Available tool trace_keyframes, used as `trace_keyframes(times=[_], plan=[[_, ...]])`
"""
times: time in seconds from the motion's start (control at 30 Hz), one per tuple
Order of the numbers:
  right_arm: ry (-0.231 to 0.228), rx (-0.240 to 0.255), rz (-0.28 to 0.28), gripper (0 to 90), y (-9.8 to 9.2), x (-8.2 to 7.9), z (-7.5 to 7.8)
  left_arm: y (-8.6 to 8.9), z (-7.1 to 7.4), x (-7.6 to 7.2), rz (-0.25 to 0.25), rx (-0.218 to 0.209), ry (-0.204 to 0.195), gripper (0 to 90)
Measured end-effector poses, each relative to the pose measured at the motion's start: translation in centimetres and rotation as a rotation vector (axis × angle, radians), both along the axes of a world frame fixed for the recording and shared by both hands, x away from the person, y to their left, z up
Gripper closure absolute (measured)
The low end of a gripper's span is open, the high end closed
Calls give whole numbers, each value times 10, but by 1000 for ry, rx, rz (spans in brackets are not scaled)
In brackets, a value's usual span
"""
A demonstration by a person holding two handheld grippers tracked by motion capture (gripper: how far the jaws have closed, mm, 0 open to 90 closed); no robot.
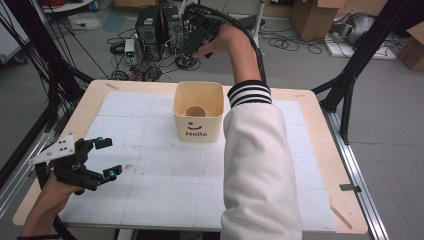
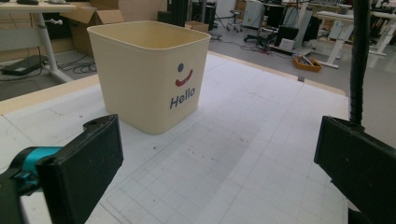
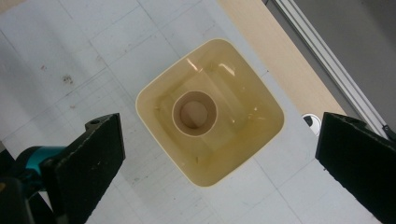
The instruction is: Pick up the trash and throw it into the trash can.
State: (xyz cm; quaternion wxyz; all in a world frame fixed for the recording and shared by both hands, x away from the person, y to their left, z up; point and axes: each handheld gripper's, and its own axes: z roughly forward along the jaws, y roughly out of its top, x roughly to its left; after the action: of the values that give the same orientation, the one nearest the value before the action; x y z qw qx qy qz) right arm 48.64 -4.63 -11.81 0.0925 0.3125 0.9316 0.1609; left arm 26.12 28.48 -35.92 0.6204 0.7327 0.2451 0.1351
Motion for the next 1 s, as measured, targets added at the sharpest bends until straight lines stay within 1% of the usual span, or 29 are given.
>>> trace_keyframes(times=[0.07, 0.1, 0.17, 0.23, 0.33, 0.37, 0.43, 0.47, 0.5, 0.53, 0.6, 0.67, 0.7, 0.77, 0.8, 0.97, 1.0], plan=[[-17, 8, 1, 2, -2, -2, 2, 0, 0, 0, 1, -1, 0, 17], [-17, 4, 10, 2, -4, -4, 4, 0, 0, 0, 0, 1, -1, 18], [-31, 24, 11, 2, -7, -7, 5, 1, 0, 1, -1, -2, 0, 18], [-32, 49, 19, 2, -14, -13, 6, 1, 0, 1, -2, -9, -2, 18], [-48, 65, 22, 2, -26, -21, 6, 0, 0, 0, 2, 2, -2, 18], [-57, 65, 19, 2, -30, -24, 6, 0, 0, 0, 3, -3, -1, 17], [-69, 92, 21, 2, -40, -32, 7, 0, 0, 0, 4, -1, -4, 18], [-84, 109, 26, 2, -44, -37, 6, 0, 0, 0, 5, 0, -5, 17], [-88, 116, 30, 2, -48, -41, 5, 1, 1, -1, 6, -1, -4, 18], [-92, 126, 41, 2, -53, -45, 4, 1, 1, -1, 5, -1, -5, 17], [-115, 140, 44, 2, -62, -55, 2, 1, 1, -1, 7, -2, -7, 18], [-128, 161, 40, 2, -72, -63, -2, 1, 1, -1, 7, 0, -5, 17], [-137, 165, 39, 2, -77, -66, -4, 1, 1, -1, 7, 3, -5, 17], [-140, 176, 44, 2, -86, -74, -8, 0, 1, -1, 8, 4, -4, 18], [-153, 179, 46, 2, -90, -78, -10, 0, 1, -1, 8, 6, -4, 17], [-191, 234, 74, 2, -112, -98, -22, 0, 1, -1, 8, 1, -3, 17], [-205, 245, 75, 2, -116, -103, -24, 0, 1, -1, 7, 1, -4, 18]])
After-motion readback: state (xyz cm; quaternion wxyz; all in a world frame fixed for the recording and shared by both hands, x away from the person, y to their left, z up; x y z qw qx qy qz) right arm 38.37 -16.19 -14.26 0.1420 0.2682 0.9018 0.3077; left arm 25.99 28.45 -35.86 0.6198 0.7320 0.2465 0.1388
